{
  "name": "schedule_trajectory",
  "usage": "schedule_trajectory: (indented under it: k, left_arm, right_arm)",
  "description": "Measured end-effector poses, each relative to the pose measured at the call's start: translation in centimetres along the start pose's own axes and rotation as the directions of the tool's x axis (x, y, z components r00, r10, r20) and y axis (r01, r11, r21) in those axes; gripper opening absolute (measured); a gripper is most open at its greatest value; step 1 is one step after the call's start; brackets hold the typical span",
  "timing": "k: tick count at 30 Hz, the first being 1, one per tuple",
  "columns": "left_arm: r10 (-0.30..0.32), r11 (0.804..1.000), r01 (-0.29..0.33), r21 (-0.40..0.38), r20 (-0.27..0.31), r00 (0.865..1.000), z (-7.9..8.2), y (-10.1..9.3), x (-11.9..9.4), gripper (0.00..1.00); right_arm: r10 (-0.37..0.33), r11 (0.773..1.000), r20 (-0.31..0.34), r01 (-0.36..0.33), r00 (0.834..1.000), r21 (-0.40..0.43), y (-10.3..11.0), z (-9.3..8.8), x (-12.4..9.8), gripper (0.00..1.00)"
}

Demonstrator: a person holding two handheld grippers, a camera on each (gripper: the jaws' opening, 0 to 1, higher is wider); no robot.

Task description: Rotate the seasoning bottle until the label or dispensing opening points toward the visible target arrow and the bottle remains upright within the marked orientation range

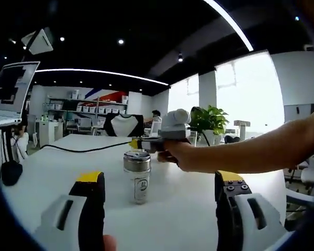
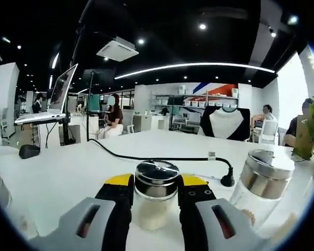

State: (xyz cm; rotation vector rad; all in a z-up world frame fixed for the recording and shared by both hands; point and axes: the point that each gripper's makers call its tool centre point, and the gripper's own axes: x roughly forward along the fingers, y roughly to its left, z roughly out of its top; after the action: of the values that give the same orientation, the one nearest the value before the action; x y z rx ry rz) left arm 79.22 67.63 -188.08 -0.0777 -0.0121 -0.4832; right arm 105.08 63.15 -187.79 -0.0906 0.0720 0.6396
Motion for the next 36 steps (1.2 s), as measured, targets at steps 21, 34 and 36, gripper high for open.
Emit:
schedule_trajectory:
  k: [21,34,36]
  left_arm:
    - [-0.063,0.997,0.061,0.051,0.036,0.997,0.6,-2.8,0.5,0.81]
    - [-0.123,0.987,0.124,0.104,-0.016,0.992,-1.1,-5.9,1.5,0.72]
    - [-0.151,0.981,0.156,0.114,-0.047,0.987,-1.7,-6.8,1.7,0.72]
  right_arm:
    - [0.134,0.991,0.142,-0.132,0.981,-0.029,2.7,2.5,-12.0,0.3]
    - [0.253,0.964,0.083,-0.244,0.964,-0.108,7.2,1.5,-20.1,0.31]
    - [0.276,0.958,0.084,-0.267,0.957,-0.1,8.0,1.5,-21.4,0.31]
